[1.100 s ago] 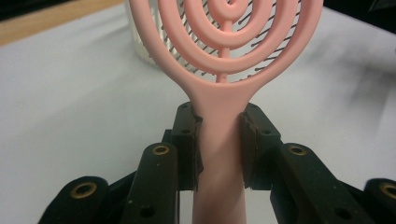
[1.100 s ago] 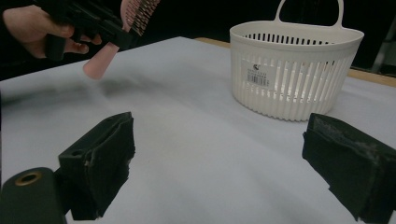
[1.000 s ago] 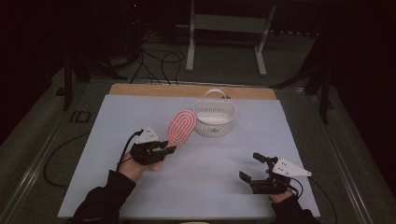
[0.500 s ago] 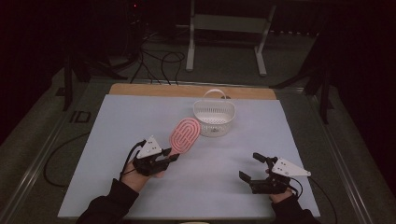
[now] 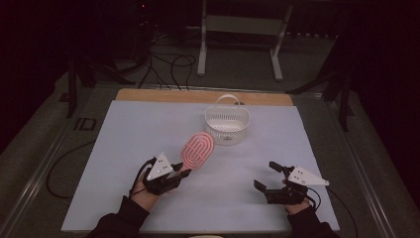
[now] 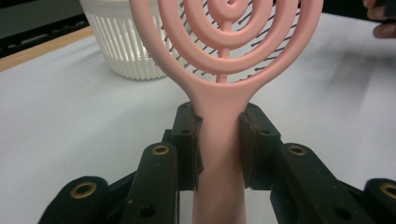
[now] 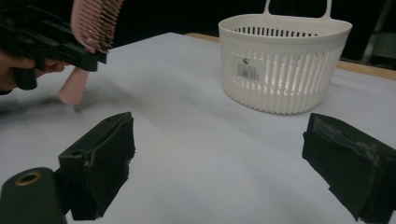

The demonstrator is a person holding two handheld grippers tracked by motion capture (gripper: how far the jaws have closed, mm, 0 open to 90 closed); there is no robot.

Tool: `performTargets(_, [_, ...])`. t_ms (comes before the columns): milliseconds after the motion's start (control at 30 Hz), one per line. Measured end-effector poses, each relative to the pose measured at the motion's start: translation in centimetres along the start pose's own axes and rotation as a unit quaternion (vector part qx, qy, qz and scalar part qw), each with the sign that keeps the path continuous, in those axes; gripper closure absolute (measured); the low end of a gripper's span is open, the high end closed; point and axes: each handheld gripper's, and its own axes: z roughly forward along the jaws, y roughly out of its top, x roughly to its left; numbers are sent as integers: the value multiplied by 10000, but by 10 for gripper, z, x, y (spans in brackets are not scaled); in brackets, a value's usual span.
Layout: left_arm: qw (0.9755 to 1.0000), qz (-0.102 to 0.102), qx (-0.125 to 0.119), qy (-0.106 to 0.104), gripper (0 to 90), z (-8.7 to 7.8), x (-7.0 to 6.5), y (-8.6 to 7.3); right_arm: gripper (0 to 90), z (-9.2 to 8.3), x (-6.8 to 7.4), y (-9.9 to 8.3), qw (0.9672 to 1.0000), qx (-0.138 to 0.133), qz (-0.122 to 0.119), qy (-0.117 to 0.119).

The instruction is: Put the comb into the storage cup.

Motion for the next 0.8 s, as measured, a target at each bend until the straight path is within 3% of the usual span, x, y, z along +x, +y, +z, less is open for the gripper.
performTargets(167, [10000, -1, -61, 42, 716, -3, 2, -2, 90, -1, 0, 1, 10000, -9, -3, -62])
performTargets(367, [9995, -158, -257, 77, 717, -7, 6, -8, 90, -1, 1, 7, 9996, 38, 11, -272])
performTargets(600, [9997, -56, -244, 59, 716, -9, 1, -8, 90, -3, 4, 17, 9988, 111, 54, -471])
performTargets(800, [9996, -100, -259, 54, 716, -13, 0, -9, 90, -6, 7, 28, 9983, 125, 97, -563])
